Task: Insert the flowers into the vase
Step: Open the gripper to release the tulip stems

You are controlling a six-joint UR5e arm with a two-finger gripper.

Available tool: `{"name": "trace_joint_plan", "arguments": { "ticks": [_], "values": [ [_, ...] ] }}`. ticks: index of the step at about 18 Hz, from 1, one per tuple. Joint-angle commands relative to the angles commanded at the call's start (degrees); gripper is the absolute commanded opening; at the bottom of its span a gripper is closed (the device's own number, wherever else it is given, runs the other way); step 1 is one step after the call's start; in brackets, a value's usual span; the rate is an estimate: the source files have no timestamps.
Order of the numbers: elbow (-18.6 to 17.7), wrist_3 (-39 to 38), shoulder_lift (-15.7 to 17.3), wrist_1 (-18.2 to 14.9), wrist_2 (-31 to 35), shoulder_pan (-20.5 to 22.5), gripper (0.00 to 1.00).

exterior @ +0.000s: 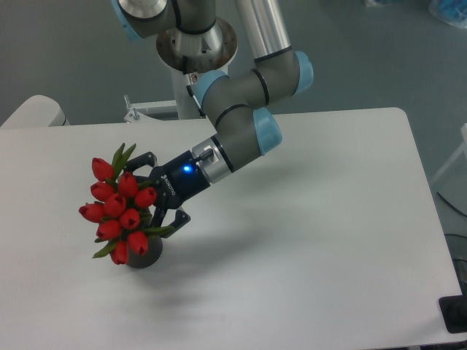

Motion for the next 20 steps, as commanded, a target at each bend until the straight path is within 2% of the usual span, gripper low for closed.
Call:
{"name": "trace_joint_plan", "arguments": {
  "ticks": [8,11,15,20],
  "values": [
    [-0.3,0.1,-0.4,-0.1,0.4,-0.1,1.00],
    [-2.1,1.0,0.3,0.0,0.4,1.6,1.00],
    [-5.1,4.6,3.2,-0.1,0.4,4.0,1.00],
    [-6.5,8.6,3.3,-0.3,0.4,5.9,1.00]
  ]
}}
